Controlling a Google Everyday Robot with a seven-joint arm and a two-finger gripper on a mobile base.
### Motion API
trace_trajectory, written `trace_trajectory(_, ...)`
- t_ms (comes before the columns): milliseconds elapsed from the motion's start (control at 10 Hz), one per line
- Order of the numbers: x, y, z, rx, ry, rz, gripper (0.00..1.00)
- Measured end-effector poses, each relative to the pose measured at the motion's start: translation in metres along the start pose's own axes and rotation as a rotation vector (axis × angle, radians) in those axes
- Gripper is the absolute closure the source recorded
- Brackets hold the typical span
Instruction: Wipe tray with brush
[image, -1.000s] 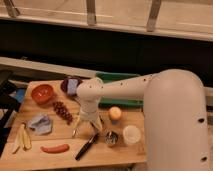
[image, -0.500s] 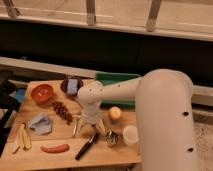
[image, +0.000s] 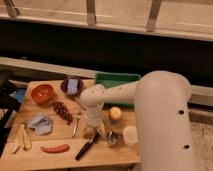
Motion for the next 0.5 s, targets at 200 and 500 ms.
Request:
trace_trajectory(200,0.0020,-0.0006,0.0039,0.015,0.009,0.004,0.63)
trace_trajectory(500,0.0040,0.0004,0.0022,0.024,0.014,0.010,0.92)
